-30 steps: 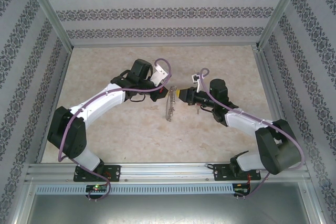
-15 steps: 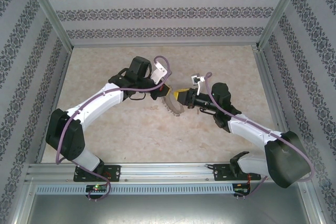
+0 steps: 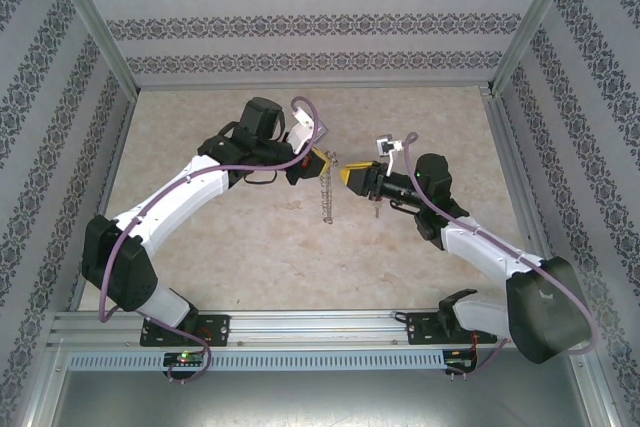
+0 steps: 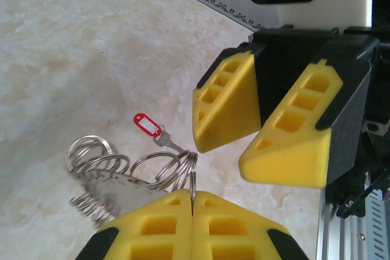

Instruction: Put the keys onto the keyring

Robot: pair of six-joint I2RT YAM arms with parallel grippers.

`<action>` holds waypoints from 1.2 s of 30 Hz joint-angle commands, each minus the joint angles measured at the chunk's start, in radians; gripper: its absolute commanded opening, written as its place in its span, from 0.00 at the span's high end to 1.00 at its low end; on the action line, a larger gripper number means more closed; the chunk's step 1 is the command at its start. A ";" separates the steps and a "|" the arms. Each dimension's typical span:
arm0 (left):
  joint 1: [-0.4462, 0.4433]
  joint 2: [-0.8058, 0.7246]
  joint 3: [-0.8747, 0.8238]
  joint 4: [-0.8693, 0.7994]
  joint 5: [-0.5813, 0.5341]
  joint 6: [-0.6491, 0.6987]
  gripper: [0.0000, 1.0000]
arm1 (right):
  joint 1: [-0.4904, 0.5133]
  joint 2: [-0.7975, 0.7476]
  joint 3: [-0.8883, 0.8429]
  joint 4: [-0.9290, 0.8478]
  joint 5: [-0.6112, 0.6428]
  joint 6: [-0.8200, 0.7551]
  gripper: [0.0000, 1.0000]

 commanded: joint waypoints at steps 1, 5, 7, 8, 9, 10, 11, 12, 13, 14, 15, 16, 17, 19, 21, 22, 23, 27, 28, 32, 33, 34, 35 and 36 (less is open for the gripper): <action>0.005 -0.020 0.046 -0.026 0.065 0.034 1.00 | -0.009 -0.013 0.041 0.039 -0.075 -0.006 0.64; 0.006 -0.013 0.064 -0.040 0.089 0.034 1.00 | 0.001 0.000 0.060 0.054 -0.115 0.011 0.69; 0.007 -0.010 0.070 -0.045 0.096 0.035 1.00 | 0.009 -0.001 0.065 0.055 -0.129 0.018 0.71; 0.006 -0.010 0.072 -0.045 0.098 0.034 1.00 | 0.011 -0.001 0.067 0.055 -0.131 0.020 0.71; 0.006 -0.013 0.072 -0.047 0.099 0.034 1.00 | 0.014 -0.003 0.067 0.055 -0.134 0.022 0.71; 0.006 -0.013 0.072 -0.046 0.100 0.033 1.00 | 0.015 -0.006 0.067 0.055 -0.133 0.024 0.71; 0.007 -0.012 0.073 -0.046 0.100 0.033 1.00 | 0.018 -0.008 0.067 0.056 -0.133 0.025 0.71; 0.006 -0.012 0.072 -0.047 0.102 0.033 1.00 | 0.021 -0.009 0.068 0.055 -0.133 0.026 0.72; 0.005 -0.010 0.073 -0.047 0.100 0.033 1.00 | 0.021 -0.012 0.068 0.055 -0.133 0.028 0.72; 0.005 -0.010 0.072 -0.048 0.100 0.033 1.00 | 0.021 -0.017 0.067 0.054 -0.133 0.030 0.71; 0.006 -0.010 0.072 -0.050 0.100 0.034 1.00 | 0.020 -0.024 0.067 0.049 -0.130 0.029 0.71; 0.006 -0.010 0.072 -0.051 0.097 0.035 1.00 | 0.020 -0.032 0.065 0.042 -0.128 0.030 0.71; 0.007 -0.010 0.070 -0.051 0.093 0.037 1.00 | 0.020 -0.039 0.063 0.037 -0.126 0.027 0.71; 0.005 -0.008 0.071 -0.053 0.089 0.040 1.00 | 0.016 -0.061 0.055 0.027 -0.121 0.028 0.70; 0.006 -0.006 0.072 -0.053 0.088 0.040 1.00 | 0.016 -0.079 0.046 0.025 -0.117 0.032 0.70; 0.006 -0.004 0.073 -0.052 0.089 0.040 1.00 | 0.016 -0.085 0.042 0.025 -0.116 0.036 0.70; 0.006 -0.003 0.073 -0.053 0.090 0.040 1.00 | 0.017 -0.092 0.040 0.024 -0.117 0.039 0.70; 0.006 -0.003 0.075 -0.053 0.096 0.040 1.00 | 0.024 -0.094 0.041 0.028 -0.122 0.047 0.69; 0.006 -0.002 0.076 -0.054 0.096 0.040 1.00 | 0.026 -0.089 0.044 0.031 -0.122 0.048 0.69; 0.006 -0.004 0.077 -0.053 0.100 0.037 1.00 | 0.044 -0.057 0.060 0.040 -0.122 0.046 0.69; 0.005 -0.004 0.078 -0.053 0.100 0.037 1.00 | 0.049 -0.048 0.065 0.043 -0.123 0.044 0.69; 0.006 -0.004 0.079 -0.054 0.102 0.036 1.00 | 0.051 -0.038 0.068 0.046 -0.121 0.044 0.69; 0.006 -0.004 0.079 -0.054 0.103 0.036 1.00 | 0.051 -0.031 0.071 0.049 -0.119 0.044 0.69; 0.006 -0.004 0.080 -0.055 0.106 0.036 1.00 | 0.051 -0.022 0.074 0.052 -0.116 0.042 0.69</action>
